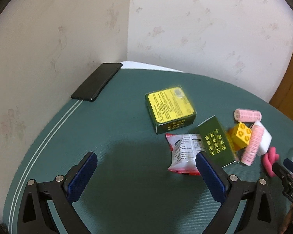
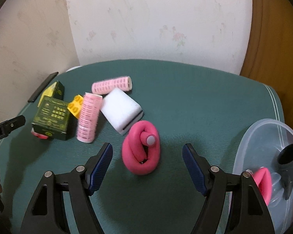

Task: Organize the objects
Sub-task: 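Grasp the pink coiled foam roller with the right tool while the left tool grasps the snack packet, then carry both to the bowl and open both tools to drop the coil and packet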

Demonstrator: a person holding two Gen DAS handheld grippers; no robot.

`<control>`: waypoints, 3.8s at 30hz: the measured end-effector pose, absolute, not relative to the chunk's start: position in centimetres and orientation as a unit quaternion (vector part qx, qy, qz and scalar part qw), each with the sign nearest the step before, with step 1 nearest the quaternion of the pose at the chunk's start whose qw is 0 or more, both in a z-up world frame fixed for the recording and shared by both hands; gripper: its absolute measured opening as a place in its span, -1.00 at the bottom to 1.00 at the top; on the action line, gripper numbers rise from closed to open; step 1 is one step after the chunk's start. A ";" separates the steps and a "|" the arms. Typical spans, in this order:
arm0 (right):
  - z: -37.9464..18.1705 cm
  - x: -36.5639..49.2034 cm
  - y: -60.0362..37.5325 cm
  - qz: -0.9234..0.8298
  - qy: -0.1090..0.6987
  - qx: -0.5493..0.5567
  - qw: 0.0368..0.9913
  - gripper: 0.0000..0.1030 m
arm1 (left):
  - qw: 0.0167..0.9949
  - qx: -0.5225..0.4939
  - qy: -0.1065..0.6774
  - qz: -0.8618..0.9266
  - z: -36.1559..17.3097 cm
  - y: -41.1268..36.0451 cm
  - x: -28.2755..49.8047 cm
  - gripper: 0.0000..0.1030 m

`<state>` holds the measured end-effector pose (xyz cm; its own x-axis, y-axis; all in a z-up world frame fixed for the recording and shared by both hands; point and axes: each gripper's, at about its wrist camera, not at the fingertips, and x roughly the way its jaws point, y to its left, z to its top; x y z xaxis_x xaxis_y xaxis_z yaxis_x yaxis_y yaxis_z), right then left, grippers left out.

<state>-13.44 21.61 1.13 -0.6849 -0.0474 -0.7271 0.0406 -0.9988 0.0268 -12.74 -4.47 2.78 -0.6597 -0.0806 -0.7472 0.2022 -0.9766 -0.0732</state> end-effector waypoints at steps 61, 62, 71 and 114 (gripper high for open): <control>1.8 -13.3 21.6 -0.919 -0.031 0.388 0.058 -0.05 | -0.022 0.401 0.053 -0.914 3.4 -1.5 -13.3 -0.39; 2.1 -13.2 21.6 -0.921 -0.032 0.384 0.059 -0.05 | -0.026 0.399 0.051 -0.915 3.6 -1.3 -13.1 -0.39; 4.8 -11.7 22.8 -0.934 -0.051 0.351 0.052 -0.05 | -0.062 0.381 0.037 -0.922 5.1 0.9 -12.0 -0.39; 5.2 1.1 38.5 -0.933 -0.164 0.301 -0.108 -0.05 | -0.263 0.378 -0.045 -0.887 6.3 17.4 -5.4 -0.39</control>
<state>1.08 38.47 5.24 -0.7954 0.1035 -0.5971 -0.3006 -0.9230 0.2404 -5.41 17.41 6.27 -0.5762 0.4331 -0.6931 -0.5005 -0.8574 -0.1196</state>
